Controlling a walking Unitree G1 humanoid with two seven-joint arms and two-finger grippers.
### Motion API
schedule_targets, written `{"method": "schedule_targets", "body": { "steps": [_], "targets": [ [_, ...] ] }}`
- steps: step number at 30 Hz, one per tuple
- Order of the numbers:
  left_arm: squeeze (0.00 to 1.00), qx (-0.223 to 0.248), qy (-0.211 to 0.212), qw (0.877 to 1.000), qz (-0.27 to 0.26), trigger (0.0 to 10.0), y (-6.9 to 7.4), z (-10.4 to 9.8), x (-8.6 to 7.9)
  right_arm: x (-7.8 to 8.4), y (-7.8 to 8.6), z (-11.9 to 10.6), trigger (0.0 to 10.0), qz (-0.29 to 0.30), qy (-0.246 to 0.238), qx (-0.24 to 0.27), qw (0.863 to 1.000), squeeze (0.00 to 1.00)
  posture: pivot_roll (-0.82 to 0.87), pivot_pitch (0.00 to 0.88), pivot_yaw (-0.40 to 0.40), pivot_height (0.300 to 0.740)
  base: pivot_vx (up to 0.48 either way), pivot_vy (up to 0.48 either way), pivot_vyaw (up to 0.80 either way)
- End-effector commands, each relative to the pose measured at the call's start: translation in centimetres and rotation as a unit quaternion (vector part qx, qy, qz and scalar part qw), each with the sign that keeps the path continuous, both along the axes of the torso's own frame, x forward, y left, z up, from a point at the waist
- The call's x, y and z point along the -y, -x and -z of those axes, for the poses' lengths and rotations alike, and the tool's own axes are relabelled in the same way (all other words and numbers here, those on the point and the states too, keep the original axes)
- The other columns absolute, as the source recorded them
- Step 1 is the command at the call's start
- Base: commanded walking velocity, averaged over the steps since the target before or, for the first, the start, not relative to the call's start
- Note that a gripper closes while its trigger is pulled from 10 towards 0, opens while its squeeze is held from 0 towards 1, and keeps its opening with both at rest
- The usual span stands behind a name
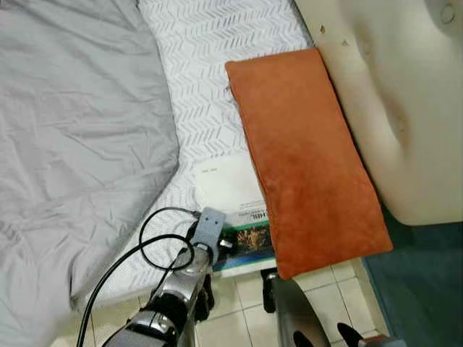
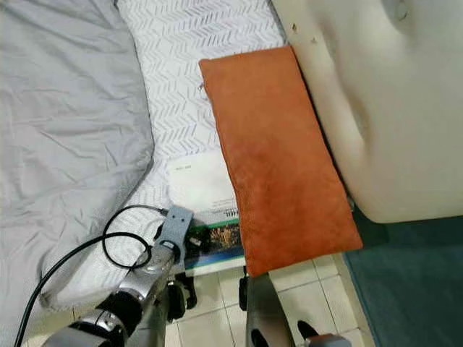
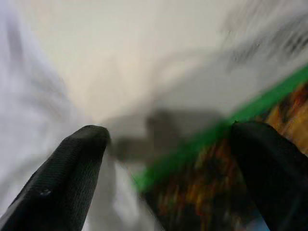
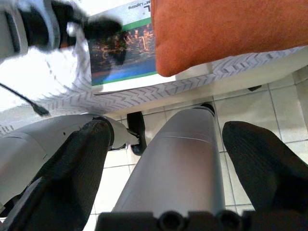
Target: Clean up the room
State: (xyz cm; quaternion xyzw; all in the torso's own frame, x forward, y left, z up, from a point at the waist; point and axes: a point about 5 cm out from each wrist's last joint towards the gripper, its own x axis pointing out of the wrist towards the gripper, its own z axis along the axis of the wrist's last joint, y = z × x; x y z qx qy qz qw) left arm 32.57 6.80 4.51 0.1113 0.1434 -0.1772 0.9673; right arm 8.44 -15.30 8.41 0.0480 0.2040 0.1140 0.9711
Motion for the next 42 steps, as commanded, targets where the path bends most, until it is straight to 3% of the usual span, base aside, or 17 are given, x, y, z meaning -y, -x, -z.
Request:
{"method": "schedule_targets", "body": {
  "steps": [1, 9, 15, 20, 23, 33, 36, 39, 42],
  "targets": [
    [0.0, 0.019, 0.0, 0.999, 0.041, 10.0, 0.2, -0.3, 1.2, 0.0, 1.0, 0.9, 10.0, 0.001, 0.002, -0.033, 0.999, 0.0, -0.35, 0.601, 0.038, 0.74, 0.0, 0.0, 0.0],
    [0.0, -0.015, -0.038, 0.999, 0.034, 10.0, -0.6, -0.1, 0.7, -0.7, 1.6, 1.0, 10.0, -0.002, -0.002, -0.04, 0.999, 0.0, -0.38, 0.608, 0.036, 0.74, 0.0, 0.0, 0.0],
    [0.0, 0.002, -0.062, 0.998, 0.021, 10.0, -1.2, -0.8, 0.6, -0.6, 2.2, 0.7, 10.0, 0.001, 0.001, -0.047, 0.999, 0.0, -0.42, 0.615, 0.029, 0.74, 0.0, 0.0, 0.0],
    [0.0, -0.01, -0.077, 0.997, 0.004, 10.0, -1.4, -0.6, -0.2, -0.7, 3.6, 0.3, 10.0, 0.003, 0.007, -0.06, 0.998, 0.0, -0.47, 0.635, 0.012, 0.74, 0.0, 0.0, 0.0],
    [0.0, -0.016, -0.111, 0.993, 0.021, 10.0, -1.2, -0.2, -0.2, -0.8, 4.6, 0.1, 10.0, -0.001, 0.008, -0.072, 0.997, 0.0, -0.49, 0.629, 0.015, 0.74, 0.0, 0.0, 0.0],
    [0.0, -0.031, -0.124, 0.992, 0.003, 10.0, -1.8, -0.5, -0.9, -0.3, 6.4, -0.5, 10.0, 0.009, 0.014, -0.09, 0.996, 0.0, -0.52, 0.651, 0.007, 0.74, 0.0, 0.0, 0.0],
    [0.0, -0.037, -0.151, 0.988, 0.004, 10.0, -1.6, -0.2, -1.7, -0.9, 6.3, -0.4, 10.0, 0.001, -0.003, -0.091, 0.996, 0.0, -0.49, 0.644, 0.019, 0.74, 0.0, 0.0, 0.0],
    [0.0, -0.053, -0.149, 0.987, -0.012, 10.0, -1.5, 0.3, -2.7, -1.5, 6.2, -0.4, 10.0, -0.018, -0.016, -0.087, 0.996, 0.0, -0.49, 0.642, 0.023, 0.74, 0.0, 0.0, 0.0],
    [0.0, -0.088, -0.118, 0.987, -0.063, 10.0, -1.3, 1.0, -4.8, -3.2, 5.3, -1.3, 10.0, -0.06, -0.095, -0.063, 0.992, 0.0, -0.49, 0.641, 0.021, 0.74, 0.0, 0.0, 0.0]
  ]
}}
